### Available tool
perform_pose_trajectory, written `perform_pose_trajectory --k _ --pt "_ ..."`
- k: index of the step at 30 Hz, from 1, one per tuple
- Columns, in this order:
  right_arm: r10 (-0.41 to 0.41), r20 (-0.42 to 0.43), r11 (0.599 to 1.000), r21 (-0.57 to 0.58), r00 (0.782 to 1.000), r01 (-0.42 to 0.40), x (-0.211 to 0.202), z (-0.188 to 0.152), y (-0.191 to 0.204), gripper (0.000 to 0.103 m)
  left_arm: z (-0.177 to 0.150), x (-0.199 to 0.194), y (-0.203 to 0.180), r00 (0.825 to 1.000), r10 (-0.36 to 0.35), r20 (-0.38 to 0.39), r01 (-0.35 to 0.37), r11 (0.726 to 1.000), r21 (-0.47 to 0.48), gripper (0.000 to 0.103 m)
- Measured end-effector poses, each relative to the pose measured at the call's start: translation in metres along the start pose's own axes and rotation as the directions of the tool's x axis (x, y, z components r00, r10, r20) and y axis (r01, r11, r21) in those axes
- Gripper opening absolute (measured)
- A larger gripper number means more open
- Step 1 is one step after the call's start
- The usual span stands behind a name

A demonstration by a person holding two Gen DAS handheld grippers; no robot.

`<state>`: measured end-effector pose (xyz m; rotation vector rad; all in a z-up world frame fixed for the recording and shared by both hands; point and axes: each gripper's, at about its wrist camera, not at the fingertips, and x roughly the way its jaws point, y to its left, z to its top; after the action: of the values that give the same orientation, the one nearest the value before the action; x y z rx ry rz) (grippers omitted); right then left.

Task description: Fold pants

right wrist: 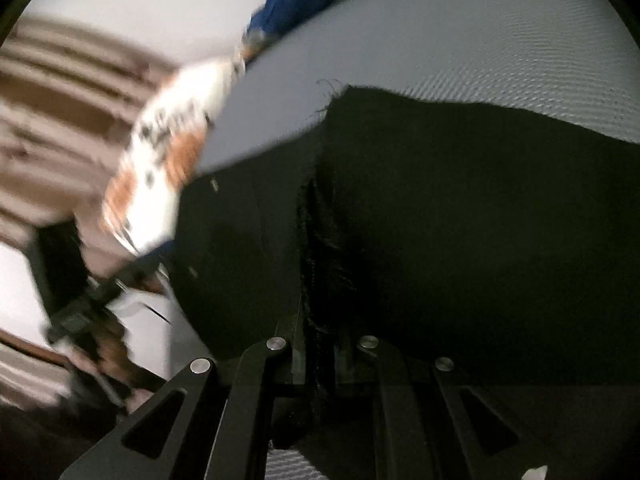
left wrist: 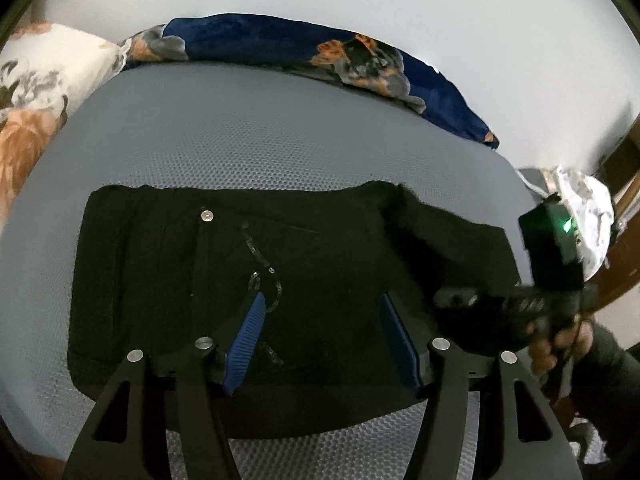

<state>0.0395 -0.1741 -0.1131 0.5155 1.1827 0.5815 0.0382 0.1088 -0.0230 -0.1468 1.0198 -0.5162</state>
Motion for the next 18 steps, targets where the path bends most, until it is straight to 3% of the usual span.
perform_pose_trajectory --k 4,8,12,16,18 --pt "-0.060 -0.007 0.996 -0.062 0.998 0.060 0.000 -0.008 0.009 0.011 0.000 0.002 -0.002 0.999 -0.037 -0.001 0.037 0.999 0.002 0.061" --pt "-0.082 -0.005 0.991 -0.107 0.997 0.081 -0.002 -0.013 0.026 0.031 0.005 0.012 -0.009 0.997 -0.076 -0.020 0.076 0.997 0.001 0.061" --pt "-0.093 0.021 0.987 -0.131 0.995 0.094 -0.012 -0.012 0.037 0.032 0.005 0.017 -0.016 0.991 -0.125 -0.048 0.125 0.992 -0.008 0.061" --pt "-0.106 0.100 0.988 -0.102 0.989 0.116 -0.047 -0.019 0.033 0.039 0.005 0.025 -0.019 0.975 -0.201 -0.091 0.196 0.979 -0.063 0.061" --pt "-0.124 0.147 0.989 -0.067 0.981 0.135 -0.063 -0.022 0.028 0.042 0.004 0.033 -0.022 0.957 -0.260 -0.127 0.248 0.963 -0.104 0.061"
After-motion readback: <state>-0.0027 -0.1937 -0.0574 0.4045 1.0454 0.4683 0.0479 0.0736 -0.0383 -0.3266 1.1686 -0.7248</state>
